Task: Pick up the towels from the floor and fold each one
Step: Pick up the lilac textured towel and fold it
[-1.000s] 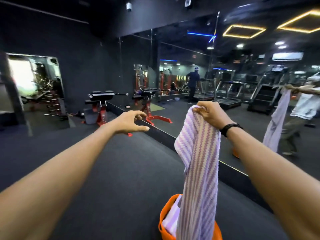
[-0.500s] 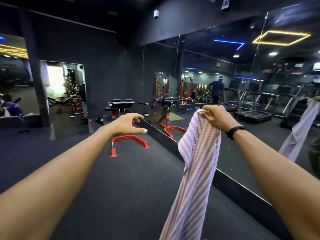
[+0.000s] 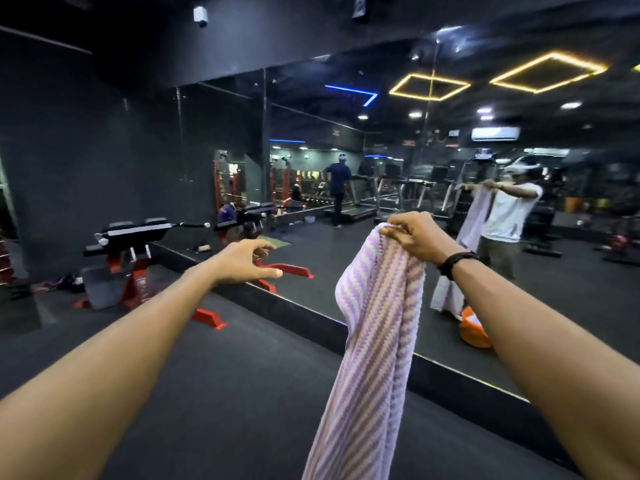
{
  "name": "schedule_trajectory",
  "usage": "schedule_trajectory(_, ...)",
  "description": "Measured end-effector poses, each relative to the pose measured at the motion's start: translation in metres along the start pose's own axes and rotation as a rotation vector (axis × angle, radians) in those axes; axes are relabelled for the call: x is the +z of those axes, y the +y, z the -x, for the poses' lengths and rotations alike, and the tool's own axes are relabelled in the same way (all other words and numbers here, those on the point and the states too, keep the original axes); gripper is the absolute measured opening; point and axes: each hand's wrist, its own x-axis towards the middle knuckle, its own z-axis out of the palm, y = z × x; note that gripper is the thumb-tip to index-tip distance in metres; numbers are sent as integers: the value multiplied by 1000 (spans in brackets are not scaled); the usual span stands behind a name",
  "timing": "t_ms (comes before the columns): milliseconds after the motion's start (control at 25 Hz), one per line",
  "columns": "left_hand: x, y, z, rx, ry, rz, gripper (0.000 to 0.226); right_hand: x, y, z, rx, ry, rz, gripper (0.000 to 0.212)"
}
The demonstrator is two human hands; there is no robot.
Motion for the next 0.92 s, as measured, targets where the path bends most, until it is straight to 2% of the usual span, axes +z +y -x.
schedule_trajectory(200, 8, -14, -111, 216, -124, -70, 70, -21, 19, -13, 182, 74, 128, 31)
schedule_trajectory(480, 71, 31, -214, 460, -297, 42, 67, -58, 60, 14, 429, 110, 299, 33)
schedule_trajectory(640, 104, 80, -266, 591, -357, 67, 67, -82, 83, 24, 493, 140, 342, 30)
schedule_trajectory(920, 148, 198, -327, 845, -464, 195, 65, -120, 118, 41, 628, 91, 321, 10)
